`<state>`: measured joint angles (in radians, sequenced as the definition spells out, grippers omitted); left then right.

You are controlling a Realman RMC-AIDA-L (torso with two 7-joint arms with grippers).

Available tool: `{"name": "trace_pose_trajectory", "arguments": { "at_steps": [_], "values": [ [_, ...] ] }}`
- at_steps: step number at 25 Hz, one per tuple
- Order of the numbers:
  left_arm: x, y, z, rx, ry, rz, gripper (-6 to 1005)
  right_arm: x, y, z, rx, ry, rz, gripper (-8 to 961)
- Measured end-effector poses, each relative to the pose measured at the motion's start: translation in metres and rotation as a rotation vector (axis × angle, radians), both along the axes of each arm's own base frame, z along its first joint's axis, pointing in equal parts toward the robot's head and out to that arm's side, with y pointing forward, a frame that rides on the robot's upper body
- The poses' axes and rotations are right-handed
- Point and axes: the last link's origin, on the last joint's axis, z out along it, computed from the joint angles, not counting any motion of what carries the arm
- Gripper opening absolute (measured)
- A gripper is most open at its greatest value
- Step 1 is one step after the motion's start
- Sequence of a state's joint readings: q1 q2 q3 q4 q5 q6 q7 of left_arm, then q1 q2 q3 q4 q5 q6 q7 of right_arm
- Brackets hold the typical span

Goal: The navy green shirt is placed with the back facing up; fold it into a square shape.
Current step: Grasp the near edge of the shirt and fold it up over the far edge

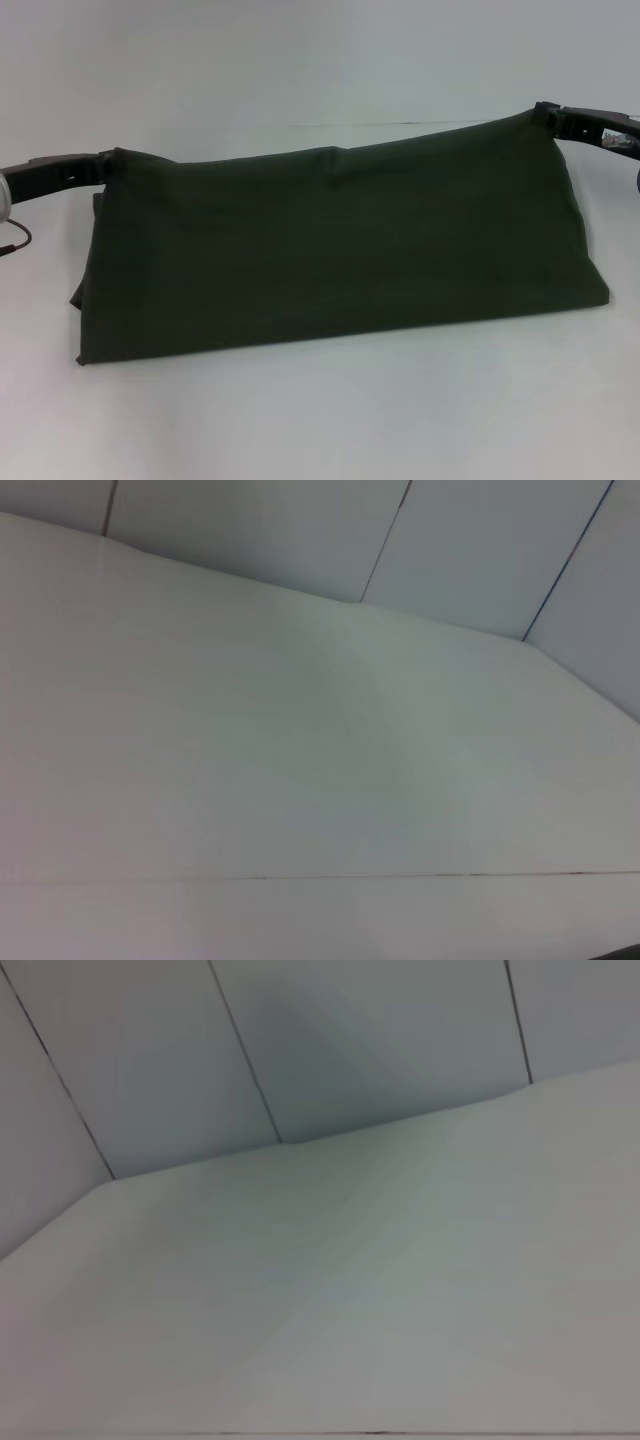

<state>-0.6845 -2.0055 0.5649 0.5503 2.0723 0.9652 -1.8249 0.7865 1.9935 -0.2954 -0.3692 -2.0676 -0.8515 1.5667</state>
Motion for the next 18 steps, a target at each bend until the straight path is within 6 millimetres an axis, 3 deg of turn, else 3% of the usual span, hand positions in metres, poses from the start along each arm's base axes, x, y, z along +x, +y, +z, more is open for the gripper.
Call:
{"name": "trace_pose_trajectory", "arguments": {
  "at_steps": [12,18],
  "values": [
    [0.0,0.004,-0.005,0.068,0.014,0.038,58,-0.002,0.006,-0.015,0.033,-0.09,-0.025,145],
    [-0.007,0.008,-0.001,0.144,0.01,0.096,294,0.002,0.012,-0.003,0.099,-0.091,-0.073,185]
  ]
}}
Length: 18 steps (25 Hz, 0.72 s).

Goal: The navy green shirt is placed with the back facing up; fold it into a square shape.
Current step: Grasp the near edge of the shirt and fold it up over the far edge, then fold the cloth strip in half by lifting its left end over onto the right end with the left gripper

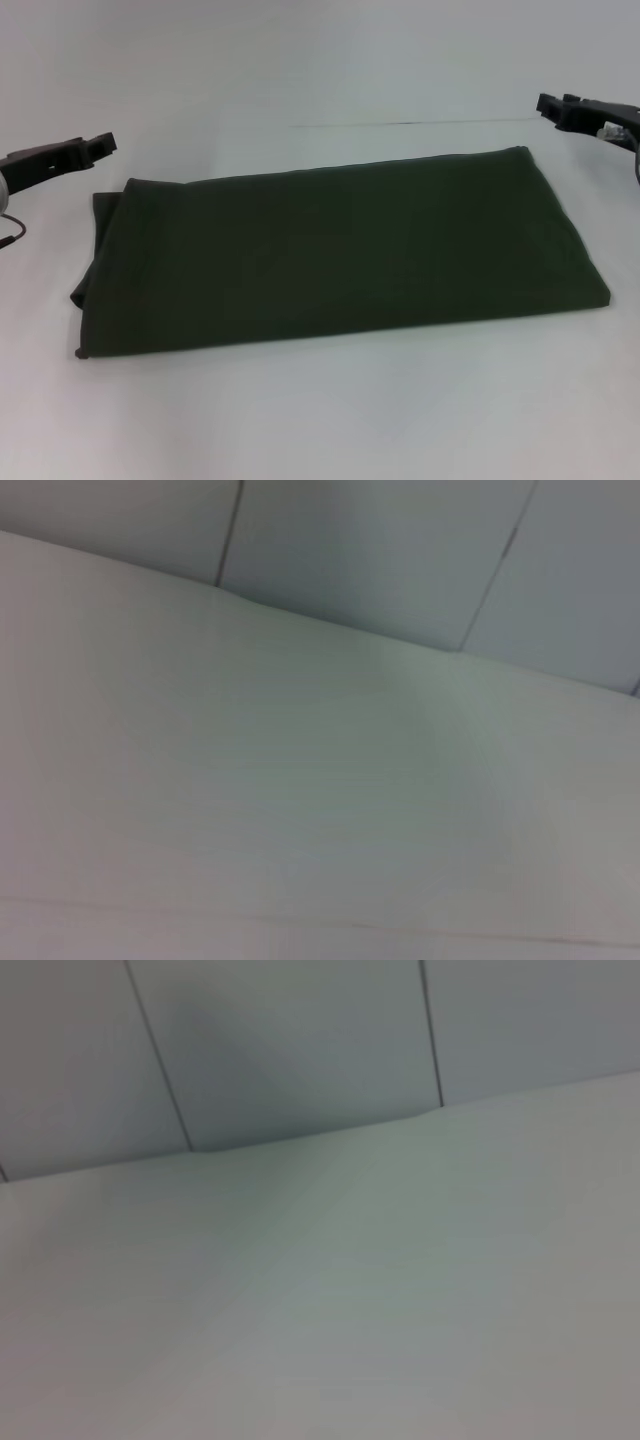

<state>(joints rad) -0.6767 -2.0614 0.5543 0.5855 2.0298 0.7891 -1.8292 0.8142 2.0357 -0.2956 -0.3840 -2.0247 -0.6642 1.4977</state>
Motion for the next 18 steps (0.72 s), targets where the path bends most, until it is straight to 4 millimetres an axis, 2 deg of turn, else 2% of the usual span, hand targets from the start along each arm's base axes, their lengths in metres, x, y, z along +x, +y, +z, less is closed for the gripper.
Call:
{"name": "trace_pose_trajectory", "arguments": {
  "at_steps": [4,7,11,18],
  "values": [
    [-0.003,-0.005,0.003,0.013,-0.068,0.014,456,0.0,-0.001,0.007,-0.003,0.025,0.021,340],
    [-0.001,-0.017,0.001,-0.033,-0.159,-0.005,557,0.001,-0.009,0.008,-0.039,0.08,0.057,461],
    [0.007,-0.044,0.0,-0.127,-0.305,-0.102,676,0.006,-0.032,0.013,-0.103,0.181,0.114,639],
    [0.018,-0.092,-0.008,-0.317,-0.489,-0.21,921,0.016,-0.078,0.019,-0.192,0.306,0.201,839]
  ]
}}
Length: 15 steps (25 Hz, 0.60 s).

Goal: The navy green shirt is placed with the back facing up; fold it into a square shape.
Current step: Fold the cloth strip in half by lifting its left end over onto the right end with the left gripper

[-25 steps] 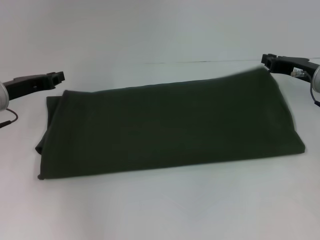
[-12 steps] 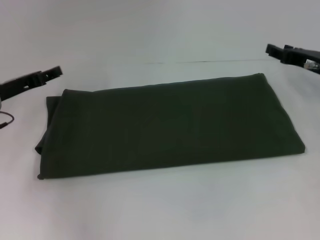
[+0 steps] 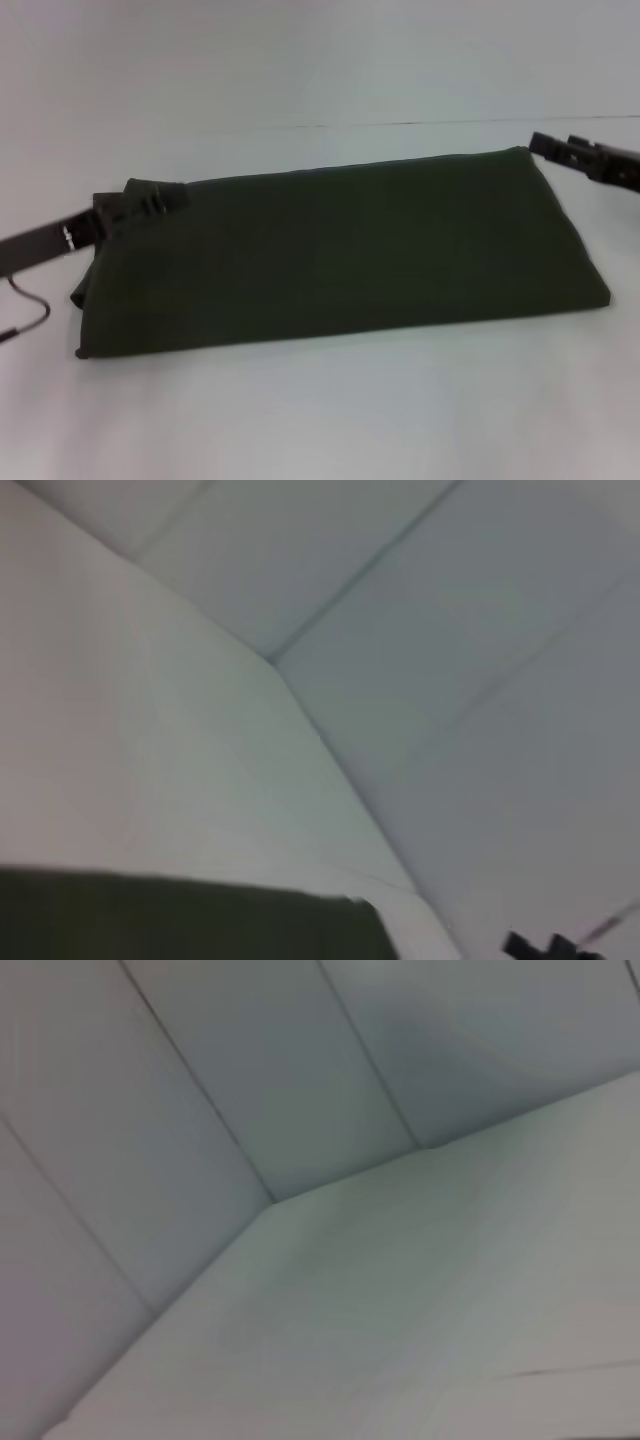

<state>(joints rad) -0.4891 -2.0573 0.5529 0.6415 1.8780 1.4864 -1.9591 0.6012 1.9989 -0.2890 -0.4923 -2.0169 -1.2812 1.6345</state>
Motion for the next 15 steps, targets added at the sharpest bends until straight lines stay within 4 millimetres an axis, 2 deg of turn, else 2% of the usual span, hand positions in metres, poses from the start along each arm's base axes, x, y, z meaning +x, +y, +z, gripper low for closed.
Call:
{"name": "trace_pose_trajectory", "arguments": {
  "at_steps": [3,7,15],
  "values": [
    [-0.004,-0.017,-0.002,-0.065,-0.071,0.029,922,0.006,-0.015,0.001,-0.024,0.031,0.004,877],
    [-0.011,-0.026,-0.003,-0.093,-0.106,0.078,923,0.016,-0.029,0.002,-0.037,0.043,-0.007,894],
    [-0.014,-0.038,-0.006,-0.179,-0.161,0.142,921,0.014,-0.032,0.002,-0.064,0.036,0.015,908]
  ]
}}
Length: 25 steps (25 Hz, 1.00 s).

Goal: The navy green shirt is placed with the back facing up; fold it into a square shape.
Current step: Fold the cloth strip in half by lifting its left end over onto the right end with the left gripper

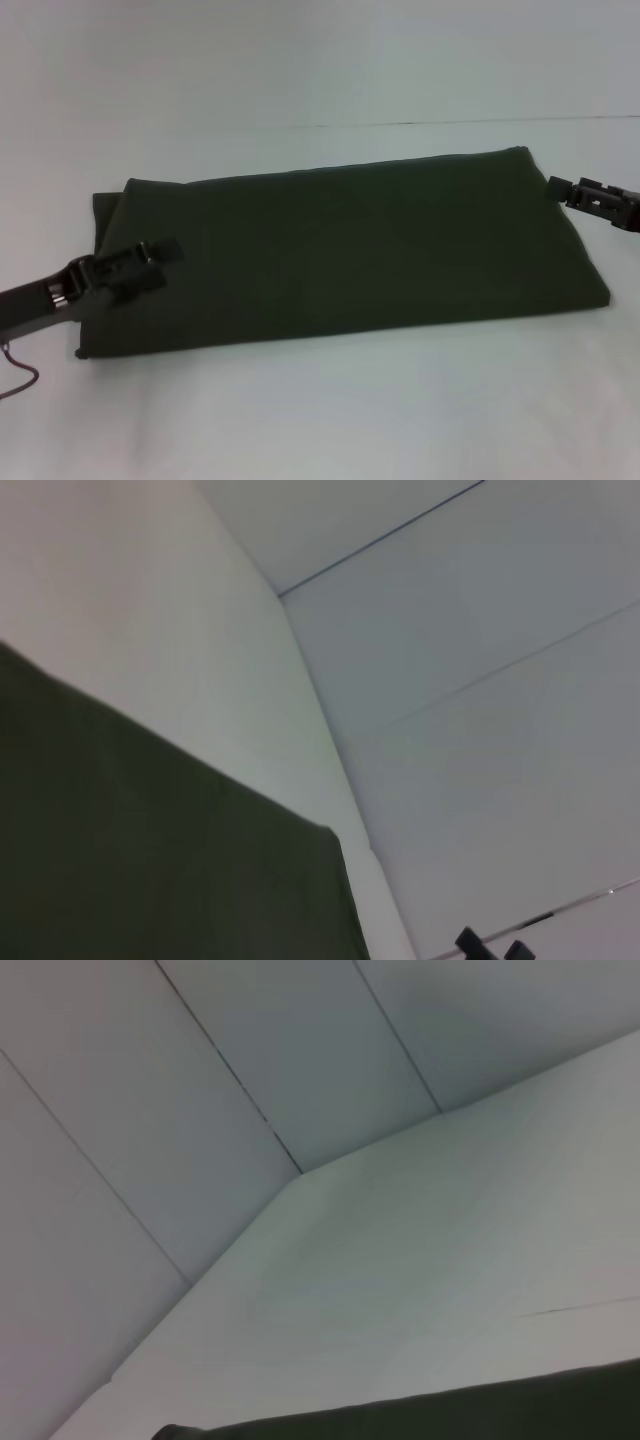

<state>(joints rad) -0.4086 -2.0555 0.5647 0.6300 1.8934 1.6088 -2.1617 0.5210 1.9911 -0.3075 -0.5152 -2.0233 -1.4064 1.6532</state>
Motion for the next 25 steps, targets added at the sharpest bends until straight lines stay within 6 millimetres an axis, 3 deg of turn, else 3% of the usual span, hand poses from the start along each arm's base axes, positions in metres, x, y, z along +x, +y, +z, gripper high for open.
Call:
{"name": "trace_pose_trajectory", "arguments": {
  "at_steps": [10,25],
  "values": [
    [-0.016,-0.003,-0.011,-0.091,-0.02,0.179,925,-0.005,0.007,0.001,0.01,-0.005,0.009,912],
    [-0.04,-0.013,0.003,-0.186,0.009,0.333,919,-0.006,0.014,0.006,0.026,0.001,-0.009,911]
  ]
}}
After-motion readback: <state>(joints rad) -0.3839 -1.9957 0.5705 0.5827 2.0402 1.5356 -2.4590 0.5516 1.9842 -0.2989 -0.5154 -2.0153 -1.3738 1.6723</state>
